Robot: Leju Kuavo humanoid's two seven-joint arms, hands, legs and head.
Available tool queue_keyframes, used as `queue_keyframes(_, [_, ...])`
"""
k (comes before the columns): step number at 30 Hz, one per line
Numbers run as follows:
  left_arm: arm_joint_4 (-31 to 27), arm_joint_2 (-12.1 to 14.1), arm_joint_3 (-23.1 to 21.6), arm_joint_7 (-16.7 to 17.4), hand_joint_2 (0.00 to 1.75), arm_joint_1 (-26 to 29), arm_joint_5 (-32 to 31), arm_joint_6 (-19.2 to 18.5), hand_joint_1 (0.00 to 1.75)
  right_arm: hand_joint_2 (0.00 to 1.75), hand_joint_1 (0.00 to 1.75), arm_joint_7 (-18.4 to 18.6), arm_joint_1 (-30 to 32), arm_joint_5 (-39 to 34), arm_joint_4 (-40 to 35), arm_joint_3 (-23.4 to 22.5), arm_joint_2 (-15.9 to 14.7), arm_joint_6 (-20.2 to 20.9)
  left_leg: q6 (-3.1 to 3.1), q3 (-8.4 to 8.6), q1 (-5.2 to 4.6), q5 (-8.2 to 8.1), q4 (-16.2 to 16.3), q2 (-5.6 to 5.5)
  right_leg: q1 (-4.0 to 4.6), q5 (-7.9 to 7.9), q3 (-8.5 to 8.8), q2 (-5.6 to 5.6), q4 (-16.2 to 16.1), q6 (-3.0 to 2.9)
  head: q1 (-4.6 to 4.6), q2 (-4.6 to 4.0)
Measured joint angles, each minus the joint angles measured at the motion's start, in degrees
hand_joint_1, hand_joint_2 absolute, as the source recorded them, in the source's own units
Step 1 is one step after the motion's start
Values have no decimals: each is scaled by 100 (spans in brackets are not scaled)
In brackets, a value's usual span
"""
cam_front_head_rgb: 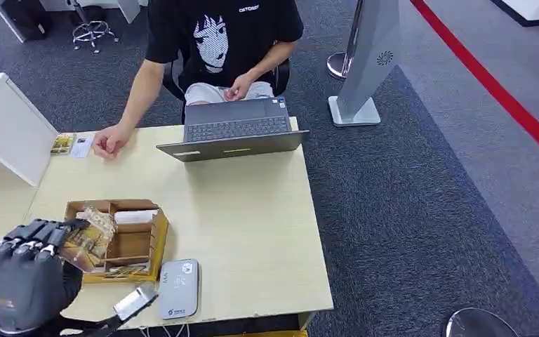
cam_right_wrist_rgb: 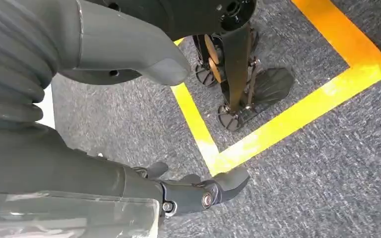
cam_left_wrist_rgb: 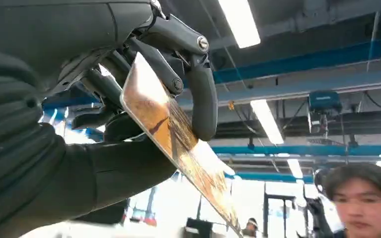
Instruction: Pass the card to the sensor for recognition and then transmit it.
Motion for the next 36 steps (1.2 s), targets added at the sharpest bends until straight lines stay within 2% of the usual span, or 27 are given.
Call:
queue_keyframes(4, [15, -238, -52, -260, 175, 438, 630, -133, 175, 175, 0, -50, 2, -103, 0, -131, 46, -103, 0, 2, 3, 1, -1, 0, 2, 0, 1, 0, 1, 0, 0, 0])
queue_keyframes(8, [177, -449, -55, -354, 175, 645, 775, -186, 175, 175, 0, -52, 2, -107, 0, -194, 79, -111, 0, 2, 2, 2, 0, -1, 2, 0, 3, -1, 2, 0, 0, 0])
queue_keyframes(13, [666, -743, 19, -461, 175, 691, 1002, -544, 175, 175, 0, -52, 0, -55, -2, -262, 105, -164, 1, 3, -1, 2, 0, -4, 2, 1, 6, -4, 1, 1, 0, 0])
queue_keyframes(19, [1574, -1028, 317, -798, 175, 571, 1154, -774, 175, 175, 0, -50, 1, 83, 0, -264, 120, -168, 2, 3, -3, 2, 1, -6, 1, 1, 6, -7, 1, 1, 0, 0])
queue_keyframes(24, [2450, -1196, 361, -885, 175, 298, 1097, -887, 175, 175, 0, -33, -2, 197, -2, -264, 120, -87, 2, 3, -1, 2, 1, -6, 1, 1, 6, -7, 1, 0, 0, 0])
queue_keyframes(36, [3576, -1347, 256, -946, 175, -114, 996, -850, 175, 175, 0, -9, -1, 210, 0, -264, 120, -92, 2, 4, -2, 2, 1, -6, 1, 1, 6, -6, 1, 0, 0, 0])
